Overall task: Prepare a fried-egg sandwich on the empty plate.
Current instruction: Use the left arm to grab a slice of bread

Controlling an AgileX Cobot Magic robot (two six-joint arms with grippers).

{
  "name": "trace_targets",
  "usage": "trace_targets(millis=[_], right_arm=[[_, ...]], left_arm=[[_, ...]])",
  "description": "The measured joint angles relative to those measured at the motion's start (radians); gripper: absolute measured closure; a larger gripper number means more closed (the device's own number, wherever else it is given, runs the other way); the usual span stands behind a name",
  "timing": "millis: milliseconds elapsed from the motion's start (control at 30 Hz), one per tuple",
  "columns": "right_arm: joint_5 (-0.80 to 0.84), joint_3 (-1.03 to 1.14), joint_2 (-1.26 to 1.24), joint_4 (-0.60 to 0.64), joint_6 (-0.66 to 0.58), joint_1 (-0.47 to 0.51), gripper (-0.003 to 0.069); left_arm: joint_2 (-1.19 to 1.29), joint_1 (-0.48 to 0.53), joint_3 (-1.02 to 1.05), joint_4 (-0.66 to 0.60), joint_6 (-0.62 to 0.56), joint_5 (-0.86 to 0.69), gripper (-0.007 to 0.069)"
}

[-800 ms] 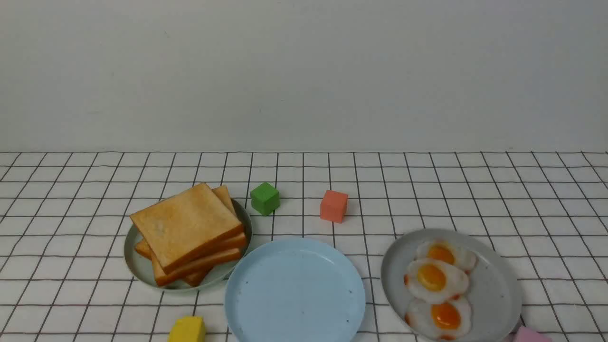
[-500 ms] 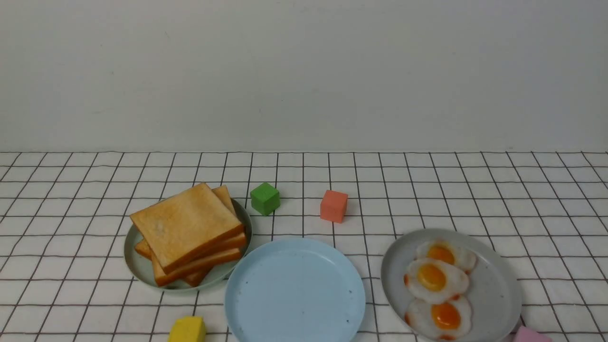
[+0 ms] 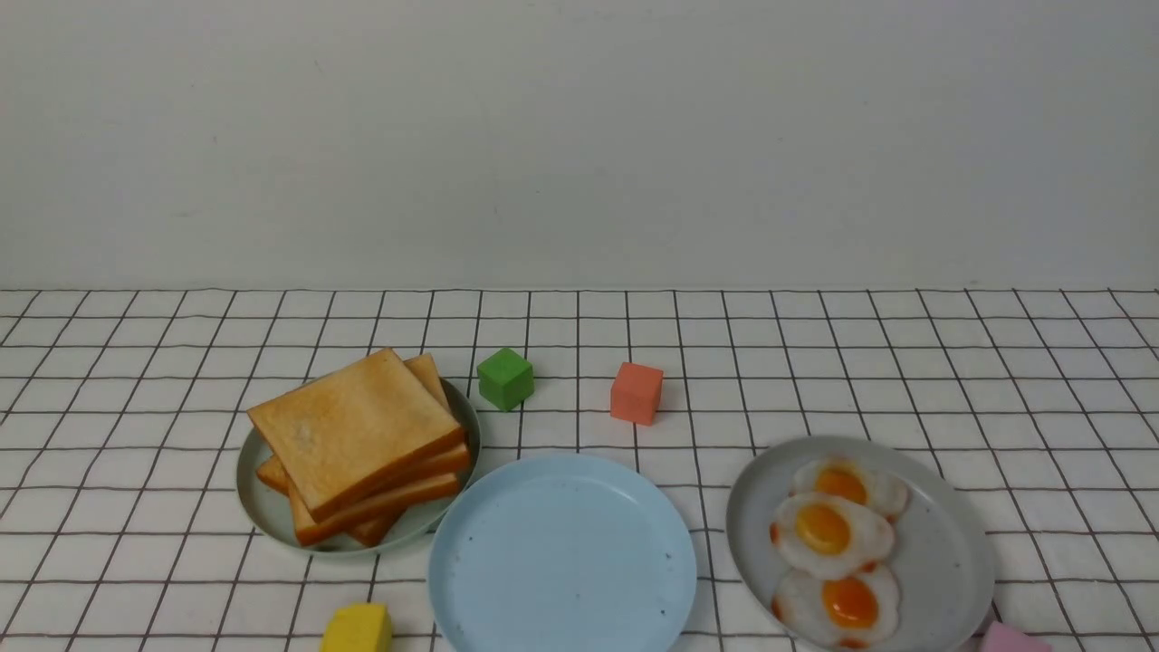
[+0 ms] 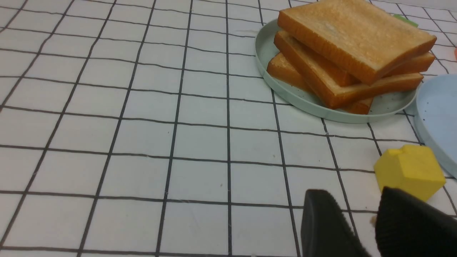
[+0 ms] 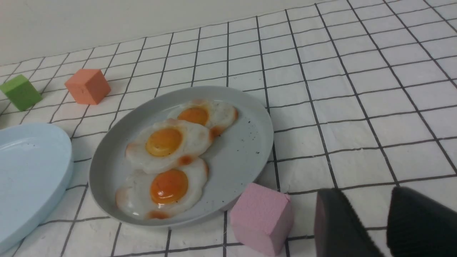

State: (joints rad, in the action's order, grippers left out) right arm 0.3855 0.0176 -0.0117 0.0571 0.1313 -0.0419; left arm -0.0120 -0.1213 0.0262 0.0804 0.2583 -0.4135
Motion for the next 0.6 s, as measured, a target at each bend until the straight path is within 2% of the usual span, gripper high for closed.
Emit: trace_targets(millis=[600], right_arm=[[-0.014,0.001,0.0,-0.008,-0.005,0.0,0.0419]], left_arm=[[0.0,0.0,0.003,0.0,0.0,0.033,0.0386]])
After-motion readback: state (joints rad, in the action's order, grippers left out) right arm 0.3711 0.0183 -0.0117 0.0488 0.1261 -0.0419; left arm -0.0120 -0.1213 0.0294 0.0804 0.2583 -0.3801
